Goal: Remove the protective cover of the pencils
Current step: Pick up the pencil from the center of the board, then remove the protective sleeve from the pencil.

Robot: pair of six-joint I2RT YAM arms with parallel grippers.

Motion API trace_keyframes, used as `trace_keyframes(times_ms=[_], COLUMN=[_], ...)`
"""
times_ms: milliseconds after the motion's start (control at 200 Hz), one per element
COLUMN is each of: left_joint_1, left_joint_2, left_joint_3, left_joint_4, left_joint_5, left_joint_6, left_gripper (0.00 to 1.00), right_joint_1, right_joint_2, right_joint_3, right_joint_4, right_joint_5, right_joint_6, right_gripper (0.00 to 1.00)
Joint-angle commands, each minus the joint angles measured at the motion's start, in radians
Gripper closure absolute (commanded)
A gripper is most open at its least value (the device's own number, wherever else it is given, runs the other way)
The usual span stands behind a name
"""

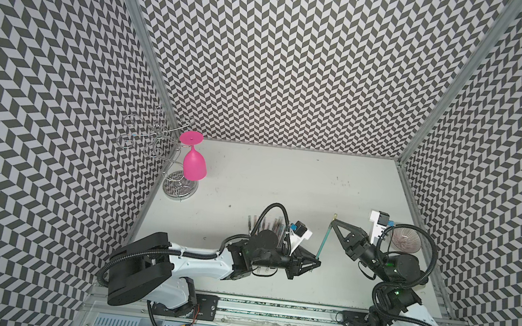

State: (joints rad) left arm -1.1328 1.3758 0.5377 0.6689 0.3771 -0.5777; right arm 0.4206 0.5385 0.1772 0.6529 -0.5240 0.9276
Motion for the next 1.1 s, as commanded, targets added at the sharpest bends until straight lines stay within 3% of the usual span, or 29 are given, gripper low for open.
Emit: trace_keyframes(times_ms=[0,45,80,170,260,496,571,651,786,1096], left_joint_1=[-0.005,-0.006,-0.004,0.010,0.037,0.110,0.109,0.110,0.110,0.092], left_joint_2=[0.004,-0.002,-0.008,-0.033,-0.085,-0.321,-0.397,-0.450,-0.442,-0.373], left_joint_3=[0.021,0.014,0.009,-0.001,-0.024,-0.104,-0.100,-0.098,-0.116,-0.171], left_joint_4=[0.027,0.017,0.000,-0.075,-0.167,-0.432,-0.540,-0.627,-0.687,-0.659], left_joint_5=[0.015,0.002,-0.012,-0.052,-0.086,-0.222,-0.286,-0.343,-0.388,-0.377], left_joint_6=[0.005,0.008,0.012,0.020,0.036,0.105,0.147,0.151,0.180,0.243], left_gripper=[1.00,1.00,1.00,1.00,1.00,1.00,1.00,1.00,1.00,1.00], right_joint_1=[0.006,0.007,0.006,0.007,0.004,0.001,0.000,-0.001,0.000,0.001], right_joint_2=[-0.001,-0.007,-0.015,-0.034,-0.043,0.056,0.091,0.125,0.151,0.224], right_joint_3=[-0.003,0.000,0.008,0.036,0.098,0.242,0.244,0.228,0.201,0.190], right_joint_4=[0.038,0.003,-0.047,-0.202,-0.357,-0.651,-0.655,-0.591,-0.495,-0.457], right_joint_5=[0.015,0.017,0.028,0.096,0.152,0.157,0.092,-0.058,-0.214,-0.230], right_joint_6=[0.008,0.000,-0.012,-0.048,-0.120,-0.308,-0.329,-0.346,-0.323,-0.296], right_gripper=[1.00,0.99,0.93,0.63,0.41,0.40,0.42,0.44,0.44,0.56])
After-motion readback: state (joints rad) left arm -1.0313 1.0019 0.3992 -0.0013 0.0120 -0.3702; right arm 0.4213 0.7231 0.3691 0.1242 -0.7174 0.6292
